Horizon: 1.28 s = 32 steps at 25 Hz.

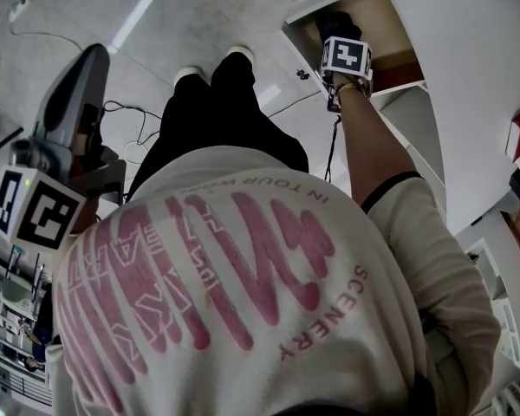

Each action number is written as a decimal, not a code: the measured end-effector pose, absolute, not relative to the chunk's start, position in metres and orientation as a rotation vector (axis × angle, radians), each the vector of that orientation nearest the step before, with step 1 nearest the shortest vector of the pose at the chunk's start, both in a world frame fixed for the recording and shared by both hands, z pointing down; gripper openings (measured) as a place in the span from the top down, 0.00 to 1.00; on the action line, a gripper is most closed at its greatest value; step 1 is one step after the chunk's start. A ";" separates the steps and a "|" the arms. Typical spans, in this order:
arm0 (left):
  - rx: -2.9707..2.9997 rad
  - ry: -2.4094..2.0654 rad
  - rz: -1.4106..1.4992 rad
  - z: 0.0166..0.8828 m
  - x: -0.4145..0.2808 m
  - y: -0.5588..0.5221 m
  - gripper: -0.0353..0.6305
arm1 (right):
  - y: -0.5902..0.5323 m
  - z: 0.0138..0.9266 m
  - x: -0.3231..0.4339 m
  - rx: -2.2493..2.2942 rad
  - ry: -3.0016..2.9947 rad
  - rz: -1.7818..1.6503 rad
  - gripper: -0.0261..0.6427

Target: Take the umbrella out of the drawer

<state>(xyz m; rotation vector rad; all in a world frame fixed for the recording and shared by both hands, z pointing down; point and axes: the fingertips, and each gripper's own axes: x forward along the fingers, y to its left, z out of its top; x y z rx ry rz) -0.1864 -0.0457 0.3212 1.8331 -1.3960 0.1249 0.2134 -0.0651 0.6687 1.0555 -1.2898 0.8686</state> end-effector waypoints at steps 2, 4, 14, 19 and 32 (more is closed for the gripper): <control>1.843 -1.381 0.129 0.321 -0.184 -0.046 0.94 | -0.062 0.668 0.216 1.062 -1.278 0.865 0.56; 1.854 -1.369 0.130 0.320 -0.182 -0.046 0.94 | -0.059 0.667 0.220 1.072 -1.266 0.864 0.56; 1.904 -1.346 0.102 0.311 -0.181 -0.047 0.94 | -0.043 0.648 0.237 1.145 -1.253 0.829 0.56; 1.924 -1.331 0.080 0.313 -0.183 -0.044 0.94 | -0.033 0.641 0.245 1.191 -1.239 0.843 0.56; 1.998 -1.256 -0.012 0.306 -0.180 -0.041 0.94 | 0.015 0.615 0.247 1.296 -1.202 0.908 0.56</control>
